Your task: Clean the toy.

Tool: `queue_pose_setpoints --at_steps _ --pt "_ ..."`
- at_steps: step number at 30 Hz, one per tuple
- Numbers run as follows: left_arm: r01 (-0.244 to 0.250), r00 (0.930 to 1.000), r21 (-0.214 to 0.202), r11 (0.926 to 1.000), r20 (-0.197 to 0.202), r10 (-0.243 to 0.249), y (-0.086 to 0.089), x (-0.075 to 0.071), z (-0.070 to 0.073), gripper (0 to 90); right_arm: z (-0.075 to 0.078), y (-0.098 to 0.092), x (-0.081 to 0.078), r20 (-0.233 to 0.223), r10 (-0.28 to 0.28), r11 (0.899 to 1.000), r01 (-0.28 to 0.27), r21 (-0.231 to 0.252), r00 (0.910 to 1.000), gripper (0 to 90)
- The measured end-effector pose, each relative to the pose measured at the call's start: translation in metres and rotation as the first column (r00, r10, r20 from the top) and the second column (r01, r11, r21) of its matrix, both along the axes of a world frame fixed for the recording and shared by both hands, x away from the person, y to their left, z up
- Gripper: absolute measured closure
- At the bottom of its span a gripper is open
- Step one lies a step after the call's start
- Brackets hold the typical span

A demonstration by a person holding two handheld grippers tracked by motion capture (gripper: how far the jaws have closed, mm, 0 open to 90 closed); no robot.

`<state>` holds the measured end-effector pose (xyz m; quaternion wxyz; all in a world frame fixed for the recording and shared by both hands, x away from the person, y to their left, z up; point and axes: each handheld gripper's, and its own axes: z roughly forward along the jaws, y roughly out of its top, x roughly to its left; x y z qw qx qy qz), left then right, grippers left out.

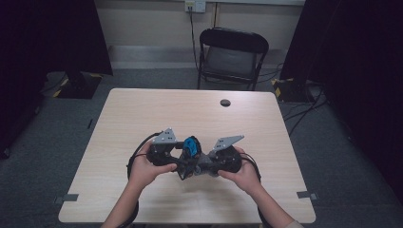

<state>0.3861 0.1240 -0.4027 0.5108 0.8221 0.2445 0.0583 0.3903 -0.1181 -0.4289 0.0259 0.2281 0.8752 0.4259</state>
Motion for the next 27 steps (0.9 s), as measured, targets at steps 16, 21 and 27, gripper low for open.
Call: queue_pose_setpoints --at_steps 16,21,27 --pt "-0.017 0.9998 -0.019 0.9997 0.007 0.017 0.003 0.001 0.005 24.5 -0.020 0.013 -0.006 -0.038 0.028 0.999 -0.028 -0.021 0.9989 72.1" --pt "-0.026 0.9996 -0.021 0.9994 0.005 0.027 0.005 0.002 0.006 24.6 -0.026 0.015 -0.008 -0.049 0.040 0.998 -0.043 -0.050 0.9980 72.1" --pt "-0.036 0.9993 -0.026 0.9990 0.006 0.036 0.009 0.002 0.006 24.6 -0.028 0.010 -0.012 -0.050 0.051 0.996 -0.054 -0.068 0.9975 71.9"
